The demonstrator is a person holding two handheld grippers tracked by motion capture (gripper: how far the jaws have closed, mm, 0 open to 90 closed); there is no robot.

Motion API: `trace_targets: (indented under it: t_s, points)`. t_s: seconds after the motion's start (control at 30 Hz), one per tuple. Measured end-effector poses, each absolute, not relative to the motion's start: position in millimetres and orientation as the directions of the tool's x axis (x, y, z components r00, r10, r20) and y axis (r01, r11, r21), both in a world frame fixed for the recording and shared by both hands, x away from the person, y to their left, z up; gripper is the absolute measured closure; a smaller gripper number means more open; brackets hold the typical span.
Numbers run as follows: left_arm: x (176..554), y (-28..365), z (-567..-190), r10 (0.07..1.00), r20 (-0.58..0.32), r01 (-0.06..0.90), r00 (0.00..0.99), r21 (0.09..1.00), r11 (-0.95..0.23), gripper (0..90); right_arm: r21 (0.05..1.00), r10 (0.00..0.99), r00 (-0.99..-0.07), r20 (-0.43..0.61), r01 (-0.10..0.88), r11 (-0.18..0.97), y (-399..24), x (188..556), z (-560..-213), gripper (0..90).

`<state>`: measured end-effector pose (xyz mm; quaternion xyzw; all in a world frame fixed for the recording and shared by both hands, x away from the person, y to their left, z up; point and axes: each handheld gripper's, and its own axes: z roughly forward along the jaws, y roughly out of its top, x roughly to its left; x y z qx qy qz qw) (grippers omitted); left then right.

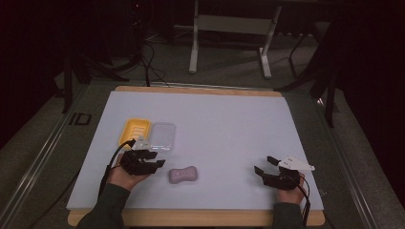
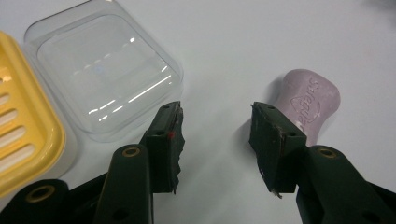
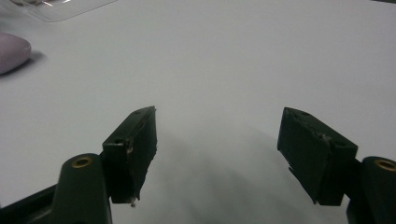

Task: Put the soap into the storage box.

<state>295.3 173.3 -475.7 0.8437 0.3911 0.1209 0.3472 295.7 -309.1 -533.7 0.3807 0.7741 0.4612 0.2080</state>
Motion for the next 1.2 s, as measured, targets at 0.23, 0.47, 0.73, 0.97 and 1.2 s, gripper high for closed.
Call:
trace_targets:
  t_s: [0.23,0.47,0.73,0.97,1.2]
  points:
    - [299.3,167.6,-470.3,0.717,-0.048,0.562,0.695,0.659,-0.501,54.4,0.872,0.78,-0.625,0.028,0.397,0.287,-309.5,295.9,-533.7,27.8]
    - [303.8,161.6,-465.3,0.673,-0.057,0.54,0.738,0.647,-0.538,54.2,0.872,0.78,-0.625,0.032,0.398,0.284,-309.6,296.0,-533.7,27.2]
    - [307.1,156.4,-461.1,0.653,-0.049,0.525,0.756,0.641,-0.56,54.1,0.873,0.779,-0.626,0.036,0.399,0.28,-310.0,296.1,-533.7,26.0]
    - [309.6,154.5,-459.7,0.637,-0.055,0.517,0.769,0.639,-0.569,54.1,0.874,0.778,-0.627,0.036,0.398,0.28,-310.2,296.2,-533.7,25.3]
    - [313.4,153.5,-463.5,0.627,-0.063,0.52,0.777,0.626,-0.581,54.1,0.873,0.777,-0.628,0.035,0.398,0.282,-309.7,295.9,-533.7,25.4]
